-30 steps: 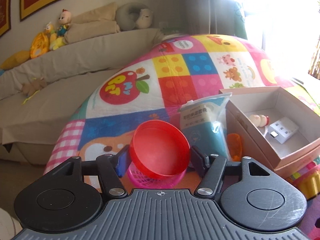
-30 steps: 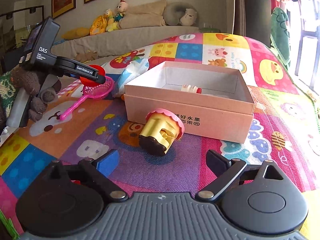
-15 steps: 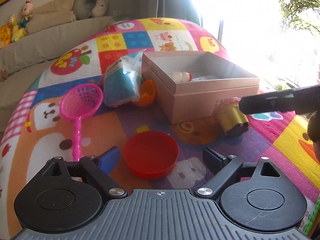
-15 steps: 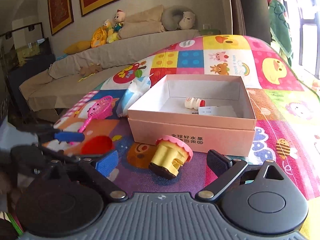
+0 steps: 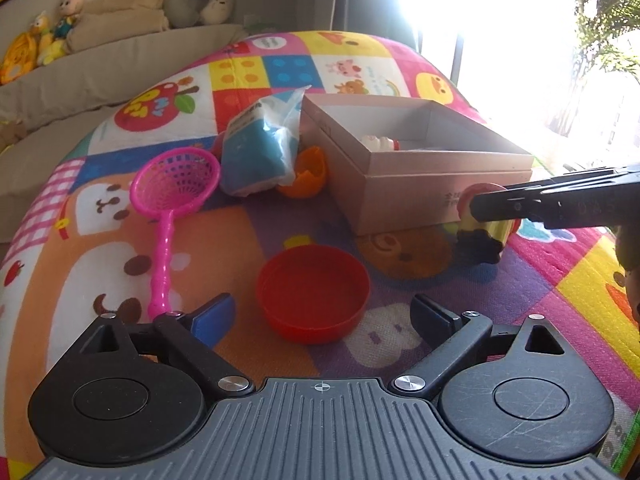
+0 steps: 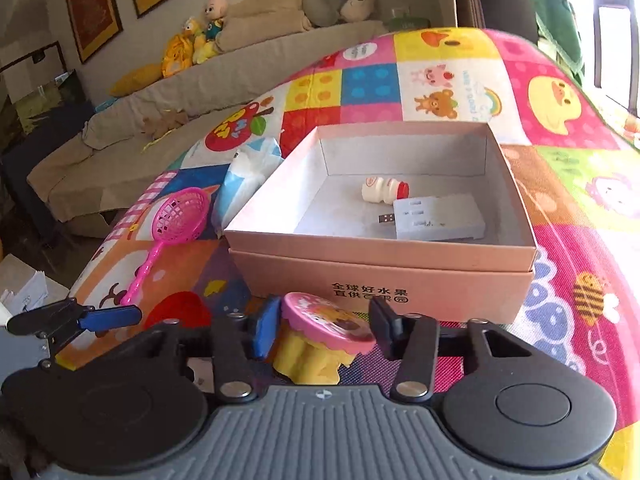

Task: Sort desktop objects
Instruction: 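Grasp the yellow toy with the pink lid with the right tool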

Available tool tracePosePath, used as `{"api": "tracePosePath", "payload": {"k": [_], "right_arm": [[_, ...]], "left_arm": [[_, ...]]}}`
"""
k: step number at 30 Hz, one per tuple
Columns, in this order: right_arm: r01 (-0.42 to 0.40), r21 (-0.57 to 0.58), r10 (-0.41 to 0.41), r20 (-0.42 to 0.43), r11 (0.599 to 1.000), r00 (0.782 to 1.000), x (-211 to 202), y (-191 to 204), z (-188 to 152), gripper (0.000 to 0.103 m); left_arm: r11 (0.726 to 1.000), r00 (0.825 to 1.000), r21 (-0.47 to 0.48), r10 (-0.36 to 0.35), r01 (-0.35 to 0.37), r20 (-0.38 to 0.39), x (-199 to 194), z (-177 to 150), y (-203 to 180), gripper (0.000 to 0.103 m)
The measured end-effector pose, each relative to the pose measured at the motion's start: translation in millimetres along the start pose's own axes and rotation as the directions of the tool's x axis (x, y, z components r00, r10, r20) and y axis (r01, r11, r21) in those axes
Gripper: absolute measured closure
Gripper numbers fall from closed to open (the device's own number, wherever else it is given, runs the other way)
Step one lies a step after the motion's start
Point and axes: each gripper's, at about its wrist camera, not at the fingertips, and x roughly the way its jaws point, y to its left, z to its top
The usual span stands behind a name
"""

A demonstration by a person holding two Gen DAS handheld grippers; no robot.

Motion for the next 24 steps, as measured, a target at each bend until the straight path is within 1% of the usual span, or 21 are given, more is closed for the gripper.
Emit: {"api": "tracePosePath", "payload": {"k": [2, 5, 7, 9, 11, 13, 14, 15, 17, 18, 20, 22, 23, 24], "right_arm": [[0.049, -0.075, -0.048, 0.018, 0.996, 0.999, -8, 7, -10, 0.066], [0.065, -0.156, -0.062, 0.025, 0.986, 0.998, -19, 16, -26, 0.066], [0.051, -0.183, -0.049, 0.017, 0.982, 0.999, -25, 21, -34, 0.066], [0.025, -0.187, -0.023, 0.012, 0.982, 1.0, -30, 23, -39, 0.066], [0.006, -0.187, -0.002, 0.023, 0.982, 1.0, -35, 25, -40, 0.065], [0.006, -0.174, 0.001, 0.041, 0.985, 0.999, -37, 25, -38, 0.053], [0.013, -0.152, -0.005, 0.055, 0.988, 0.998, -36, 24, -35, 0.042], [0.018, -0.13, -0.01, 0.063, 0.991, 0.998, -35, 23, -33, 0.036], [0.026, -0.095, -0.021, 0.053, 0.995, 0.998, -29, 21, -29, 0.035], [0.032, -0.078, -0.029, 0.047, 0.996, 0.998, -25, 20, -29, 0.031], [0.044, -0.045, -0.042, 0.04, 0.998, 0.998, -16, 19, -29, 0.028], [0.068, -0.04, -0.066, 0.038, 0.997, 0.997, -9, 22, -30, 0.029], [0.078, -0.051, -0.076, 0.037, 0.996, 0.996, -6, 24, -30, 0.036], [0.083, -0.071, -0.081, 0.027, 0.994, 0.996, -4, 26, -30, 0.052]], "left_arm": [[1.0, 1.0, 0.005, 0.002, -0.002, 0.002, 0, 0, -1, 0.004], [1.0, 1.0, 0.011, 0.004, -0.004, 0.002, -1, -1, -3, 0.003], [1.0, 1.0, 0.011, 0.004, -0.004, -0.003, 0, -1, -3, 0.003], [1.0, 1.0, 0.008, 0.003, -0.003, -0.006, 0, -1, -3, 0.003], [1.0, 1.0, 0.007, 0.004, -0.004, -0.008, 1, -1, -3, 0.003], [1.0, 1.0, 0.007, 0.005, -0.005, -0.01, 1, -1, -3, 0.003], [1.0, 1.0, 0.007, 0.006, -0.006, -0.01, 1, -1, -4, 0.003], [1.0, 1.0, 0.007, 0.005, -0.005, -0.011, 1, -1, -4, 0.003], [1.0, 1.0, 0.004, 0.004, -0.004, -0.011, 1, -1, -3, 0.002], [1.0, 1.0, 0.001, 0.002, -0.002, -0.013, 2, -1, -3, 0.002], [1.0, 1.0, -0.005, -0.001, 0.001, -0.017, 2, -1, -2, 0.002], [1.0, 1.0, -0.013, -0.002, 0.002, -0.019, 2, -1, -1, 0.002], [1.0, 1.0, -0.015, -0.003, 0.003, -0.019, 2, -1, 0, 0.002], [1.0, 1.0, -0.017, -0.005, 0.005, -0.018, 2, -1, 1, 0.002]]}}
